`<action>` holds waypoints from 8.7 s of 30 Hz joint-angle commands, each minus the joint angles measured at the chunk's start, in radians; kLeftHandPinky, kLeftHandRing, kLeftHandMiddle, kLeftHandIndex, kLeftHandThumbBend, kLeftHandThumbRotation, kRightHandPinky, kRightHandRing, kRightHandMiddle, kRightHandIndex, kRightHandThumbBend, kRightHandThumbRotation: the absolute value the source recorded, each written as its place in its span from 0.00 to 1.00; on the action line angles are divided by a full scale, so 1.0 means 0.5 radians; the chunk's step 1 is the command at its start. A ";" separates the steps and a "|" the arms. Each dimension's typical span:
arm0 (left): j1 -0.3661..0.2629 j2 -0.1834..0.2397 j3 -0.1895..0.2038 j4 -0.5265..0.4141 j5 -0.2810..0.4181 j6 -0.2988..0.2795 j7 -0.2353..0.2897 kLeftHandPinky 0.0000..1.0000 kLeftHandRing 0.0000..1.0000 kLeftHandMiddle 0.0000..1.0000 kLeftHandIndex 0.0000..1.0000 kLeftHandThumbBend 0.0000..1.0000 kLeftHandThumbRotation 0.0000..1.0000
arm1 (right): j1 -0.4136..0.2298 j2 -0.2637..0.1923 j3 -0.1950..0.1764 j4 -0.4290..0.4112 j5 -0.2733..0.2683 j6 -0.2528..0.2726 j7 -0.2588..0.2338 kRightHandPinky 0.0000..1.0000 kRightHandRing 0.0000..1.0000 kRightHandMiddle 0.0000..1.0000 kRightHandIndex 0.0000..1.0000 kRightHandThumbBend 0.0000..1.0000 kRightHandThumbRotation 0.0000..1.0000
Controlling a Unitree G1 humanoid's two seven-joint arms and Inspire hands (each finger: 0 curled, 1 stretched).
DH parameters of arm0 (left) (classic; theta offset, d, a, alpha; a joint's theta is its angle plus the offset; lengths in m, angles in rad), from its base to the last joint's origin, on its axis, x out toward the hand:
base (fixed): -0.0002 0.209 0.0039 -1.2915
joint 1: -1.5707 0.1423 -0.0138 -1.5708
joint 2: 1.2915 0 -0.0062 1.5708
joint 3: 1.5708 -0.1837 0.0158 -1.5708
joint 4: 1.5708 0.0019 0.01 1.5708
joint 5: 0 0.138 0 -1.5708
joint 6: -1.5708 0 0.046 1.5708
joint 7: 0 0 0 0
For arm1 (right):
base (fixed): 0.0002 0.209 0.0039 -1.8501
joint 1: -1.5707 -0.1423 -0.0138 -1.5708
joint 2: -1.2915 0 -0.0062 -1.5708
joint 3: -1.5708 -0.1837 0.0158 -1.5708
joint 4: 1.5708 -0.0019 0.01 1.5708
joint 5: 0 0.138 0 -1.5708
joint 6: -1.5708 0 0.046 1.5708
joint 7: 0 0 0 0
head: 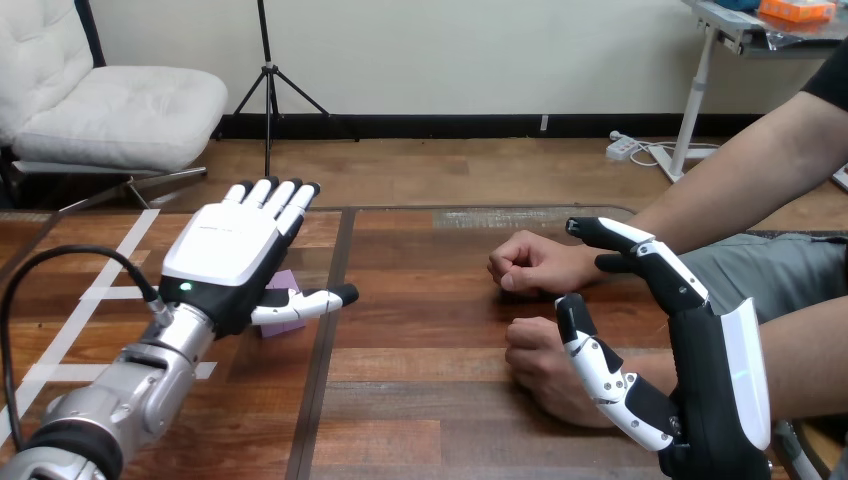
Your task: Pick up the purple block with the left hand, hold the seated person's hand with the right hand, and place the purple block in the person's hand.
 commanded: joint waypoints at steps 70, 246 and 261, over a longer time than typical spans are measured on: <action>-0.192 -0.234 -0.145 0.171 -0.047 0.232 -0.043 1.00 0.99 1.00 1.00 0.69 1.00 | -0.075 -0.052 -0.054 -0.108 -0.016 0.014 -0.005 0.68 0.76 0.75 0.72 0.36 0.45; -0.118 -0.313 -0.095 0.233 -0.291 0.492 -0.235 1.00 1.00 1.00 1.00 0.71 1.00 | -0.008 -0.146 -0.118 -0.232 0.002 0.087 0.153 0.71 0.77 0.75 0.71 0.35 0.46; -0.114 -0.329 -0.102 0.238 -0.277 0.533 -0.182 1.00 1.00 1.00 1.00 0.69 1.00 | 0.013 -0.161 -0.127 -0.239 0.014 0.084 0.159 0.72 0.77 0.75 0.71 0.36 0.47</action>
